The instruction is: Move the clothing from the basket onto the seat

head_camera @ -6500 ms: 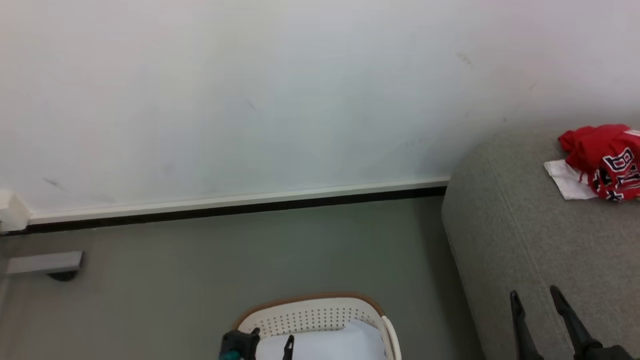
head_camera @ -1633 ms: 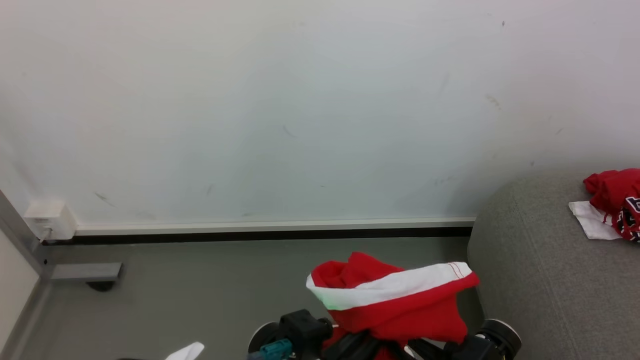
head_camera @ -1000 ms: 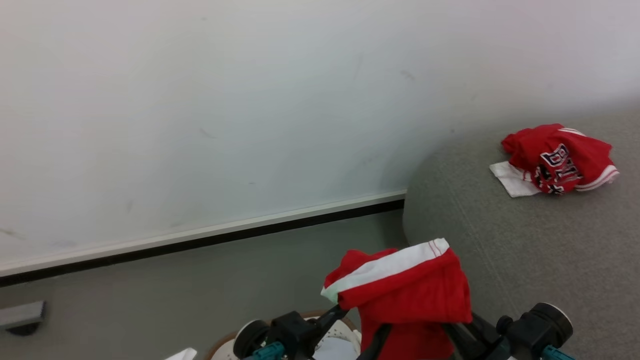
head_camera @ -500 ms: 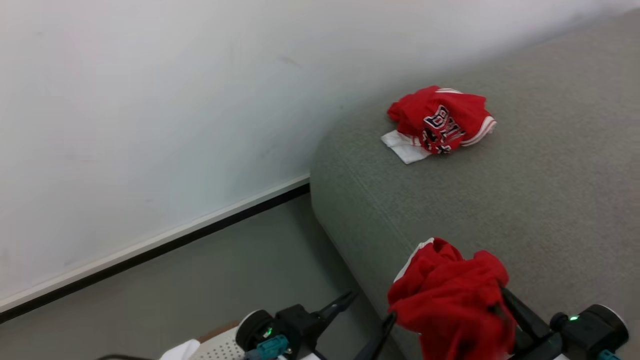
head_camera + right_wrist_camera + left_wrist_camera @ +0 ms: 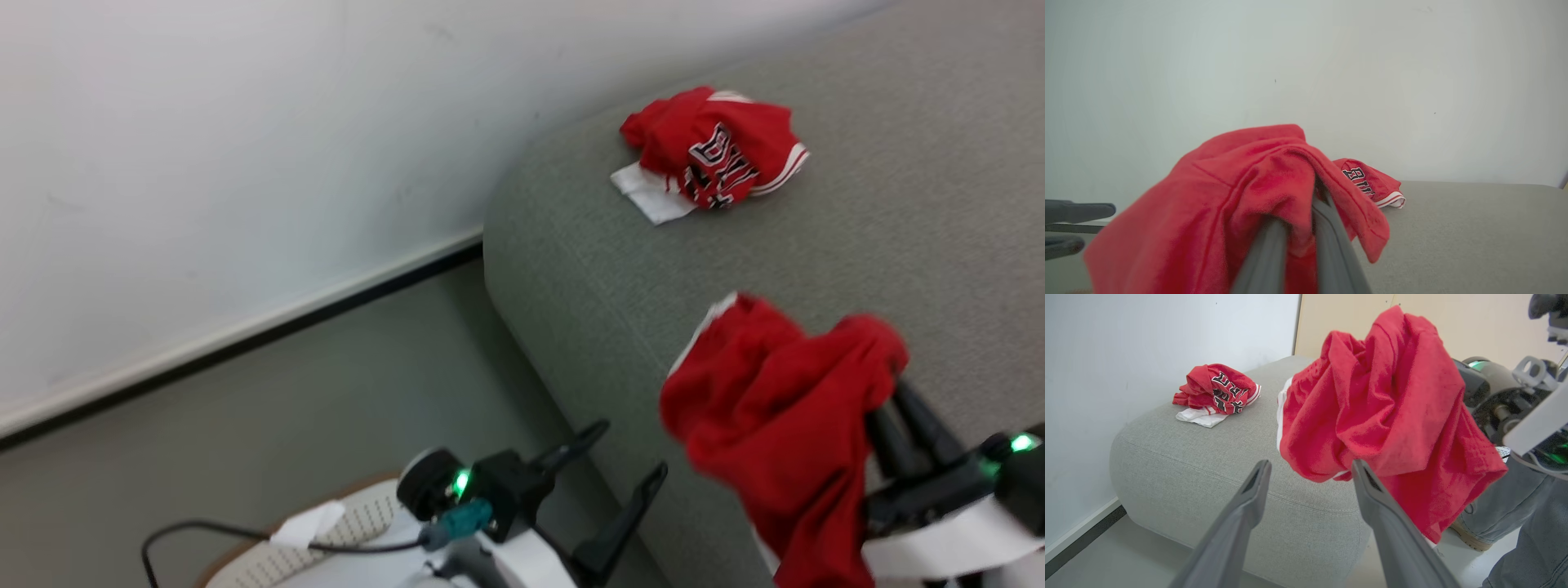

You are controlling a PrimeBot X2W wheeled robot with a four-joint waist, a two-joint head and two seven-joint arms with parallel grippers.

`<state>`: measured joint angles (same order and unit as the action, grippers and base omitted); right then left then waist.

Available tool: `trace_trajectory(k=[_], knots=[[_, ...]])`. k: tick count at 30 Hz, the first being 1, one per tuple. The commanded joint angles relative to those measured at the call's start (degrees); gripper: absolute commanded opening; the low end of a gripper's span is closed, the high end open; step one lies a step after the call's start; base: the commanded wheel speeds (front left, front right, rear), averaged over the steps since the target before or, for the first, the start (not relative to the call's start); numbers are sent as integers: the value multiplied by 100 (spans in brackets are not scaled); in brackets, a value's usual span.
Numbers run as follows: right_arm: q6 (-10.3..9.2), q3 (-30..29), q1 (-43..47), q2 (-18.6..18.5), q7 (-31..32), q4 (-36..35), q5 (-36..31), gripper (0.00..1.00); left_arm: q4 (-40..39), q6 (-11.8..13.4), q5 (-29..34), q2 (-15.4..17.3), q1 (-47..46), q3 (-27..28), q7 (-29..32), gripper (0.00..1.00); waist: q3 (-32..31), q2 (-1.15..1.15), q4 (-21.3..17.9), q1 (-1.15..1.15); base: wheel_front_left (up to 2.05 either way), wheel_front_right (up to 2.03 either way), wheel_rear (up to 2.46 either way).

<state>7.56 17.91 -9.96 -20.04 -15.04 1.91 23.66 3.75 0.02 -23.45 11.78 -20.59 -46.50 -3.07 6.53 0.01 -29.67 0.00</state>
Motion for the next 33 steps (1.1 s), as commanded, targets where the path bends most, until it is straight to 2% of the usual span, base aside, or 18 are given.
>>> trace_trajectory(k=[1, 9, 18, 23, 26, 30, 33], knots=[[-15, -158, -190, 42, -21, -21, -66, 0, -10, -40, 69, 26, -161, 25, 45, 100, 428, -1, 239, 0, 0, 0, 0], [-15, -1453, -1610, 155, -20, 337, -280, 0, 125, -275, 386, -109, -1551, 138, 300, 100, 1745, -1, 811, 0, 0, 0, 0], [-14, -2743, -3960, -446, 217, 1838, -379, 0, 325, -445, 589, -288, -2724, 182, 371, 100, 2957, -1, 1278, 0, 0, 0, 0], [-15, -3509, -5093, -821, 346, 3048, -766, 0, 301, -446, 750, -313, -3030, 161, 282, 100, 3498, -1, 1550, 0, 0, 0, 0], [-15, -3861, -5433, -852, 293, 3829, -1244, 0, 317, -438, 760, -345, -3033, 111, 210, 100, 3676, -1, 1728, 0, 0, 0, 0], [-14, -4258, -5500, -583, 112, 4699, -1684, 0, 391, -396, 773, -321, -2926, 80, 121, 100, 3749, -1, 1891, 0, 0, 0, 0], [-15, -4330, -5314, -438, 20, 5100, -1984, 0, 443, -374, 736, -292, -2833, 61, 28, 100, 3678, -1, 1934, 0, 0, 0, 0]])
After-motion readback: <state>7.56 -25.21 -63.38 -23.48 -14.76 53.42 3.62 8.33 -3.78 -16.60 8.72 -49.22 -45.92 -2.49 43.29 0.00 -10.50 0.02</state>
